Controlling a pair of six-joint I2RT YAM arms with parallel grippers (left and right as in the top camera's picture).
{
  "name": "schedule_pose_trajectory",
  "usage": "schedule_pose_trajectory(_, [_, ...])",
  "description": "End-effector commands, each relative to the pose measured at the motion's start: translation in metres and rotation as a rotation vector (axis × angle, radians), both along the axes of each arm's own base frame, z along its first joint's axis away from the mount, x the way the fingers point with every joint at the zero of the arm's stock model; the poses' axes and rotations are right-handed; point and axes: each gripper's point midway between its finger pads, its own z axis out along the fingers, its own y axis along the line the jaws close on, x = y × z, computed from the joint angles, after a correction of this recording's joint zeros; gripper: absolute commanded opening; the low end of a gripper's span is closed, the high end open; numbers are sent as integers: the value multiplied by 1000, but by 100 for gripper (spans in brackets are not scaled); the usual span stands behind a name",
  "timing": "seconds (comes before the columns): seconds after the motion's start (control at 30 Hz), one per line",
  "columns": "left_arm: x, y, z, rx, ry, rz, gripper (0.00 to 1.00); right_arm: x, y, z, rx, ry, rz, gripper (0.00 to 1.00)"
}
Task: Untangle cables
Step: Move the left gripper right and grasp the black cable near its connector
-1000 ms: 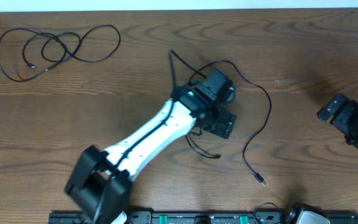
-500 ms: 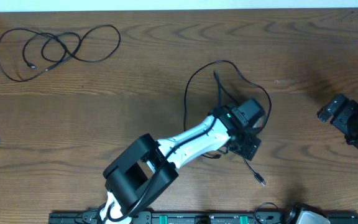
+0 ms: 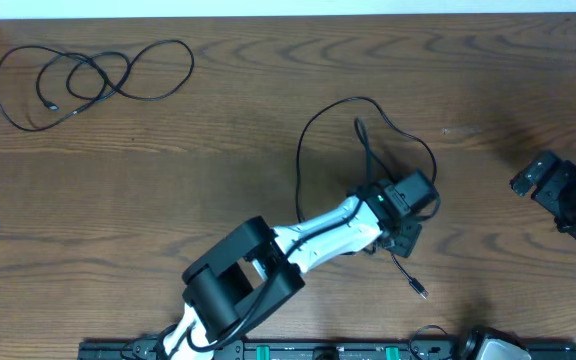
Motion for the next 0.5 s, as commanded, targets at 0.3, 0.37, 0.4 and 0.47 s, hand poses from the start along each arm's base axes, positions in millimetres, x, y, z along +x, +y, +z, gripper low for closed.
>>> schedule_pose_trajectory(0.3, [-4,5,-25,89,-41,-10,20,0,-2,2,-10,-4,5,99])
schedule_pose_trajectory(0.37, [-3,7,-24,100,-51,-9,7,0,-2,2,-10,-4,5,99])
schedule_pose_trajectory(0.4, [-2,8,-22,108,-53,-19,8,0,-2,2,-10,-4,5,99])
schedule_pose_trajectory(0.47, [0,10,-13,136,-71,-53,7,0,-2,2,-10,-4,5,99])
